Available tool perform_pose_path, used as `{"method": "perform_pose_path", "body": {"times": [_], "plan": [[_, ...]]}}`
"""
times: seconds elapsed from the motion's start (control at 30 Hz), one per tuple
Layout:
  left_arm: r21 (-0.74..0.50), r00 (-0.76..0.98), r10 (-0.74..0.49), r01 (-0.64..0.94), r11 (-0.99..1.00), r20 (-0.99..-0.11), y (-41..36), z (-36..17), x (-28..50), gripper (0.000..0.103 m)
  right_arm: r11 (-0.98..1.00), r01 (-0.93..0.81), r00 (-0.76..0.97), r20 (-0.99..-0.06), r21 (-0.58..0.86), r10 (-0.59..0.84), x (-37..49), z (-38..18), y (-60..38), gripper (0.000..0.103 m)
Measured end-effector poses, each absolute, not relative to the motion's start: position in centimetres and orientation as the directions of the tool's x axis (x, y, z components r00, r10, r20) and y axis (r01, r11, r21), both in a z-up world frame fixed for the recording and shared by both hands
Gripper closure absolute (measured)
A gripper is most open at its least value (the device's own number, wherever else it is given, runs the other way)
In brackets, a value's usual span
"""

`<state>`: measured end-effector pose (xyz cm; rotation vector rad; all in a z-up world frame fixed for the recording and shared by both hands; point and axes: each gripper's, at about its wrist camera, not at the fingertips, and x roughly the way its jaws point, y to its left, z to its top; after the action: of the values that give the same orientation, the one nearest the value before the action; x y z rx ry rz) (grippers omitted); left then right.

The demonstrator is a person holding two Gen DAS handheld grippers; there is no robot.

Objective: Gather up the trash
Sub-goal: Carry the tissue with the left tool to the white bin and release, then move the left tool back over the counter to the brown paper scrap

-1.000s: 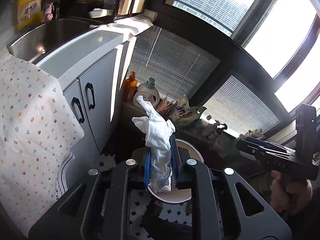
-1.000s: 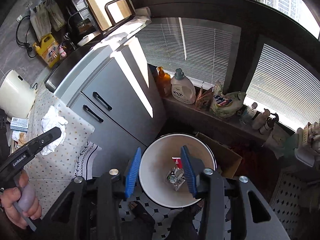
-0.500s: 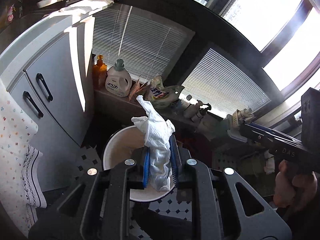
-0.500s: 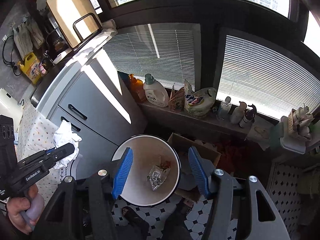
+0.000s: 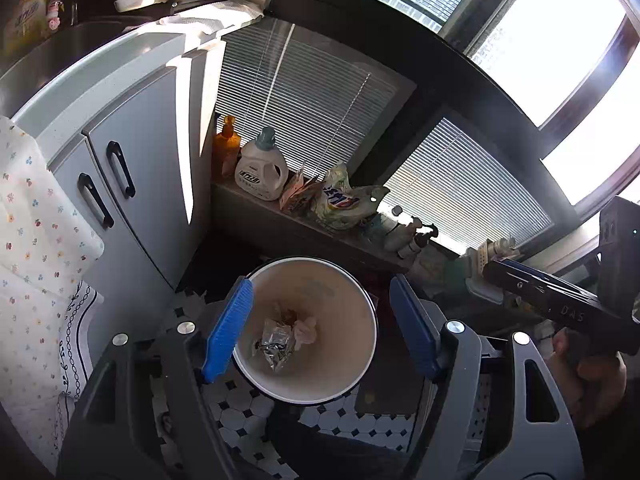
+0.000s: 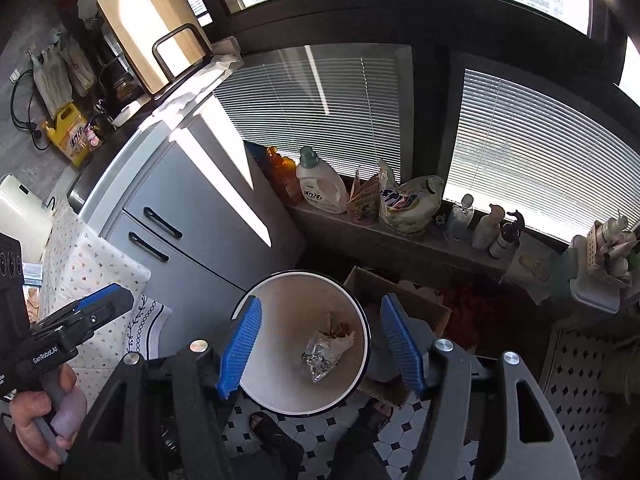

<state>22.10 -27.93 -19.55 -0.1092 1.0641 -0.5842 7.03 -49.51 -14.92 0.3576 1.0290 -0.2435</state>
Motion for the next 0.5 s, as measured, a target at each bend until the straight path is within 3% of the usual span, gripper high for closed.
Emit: {"method": "perform_pose_path", "body": {"times": [0.3,0.5], "plan": [[-0.322,0.461,-0.413,0.266,0.909,-0.786,-20.2,-17.8,22.8,0.023,0.948,0.257,0.524,-0.851,0.189,0.028,11.0,-14.2,-43.9,0.020],[-0.303,0.534,-0.345,0.168,0.938,-0.772,-14.0,-16.2,22.7,0.018,0.966,0.168,0.549,-0.832,0.197,0.074,14.0,-12.9,-39.0,0.013]]}}
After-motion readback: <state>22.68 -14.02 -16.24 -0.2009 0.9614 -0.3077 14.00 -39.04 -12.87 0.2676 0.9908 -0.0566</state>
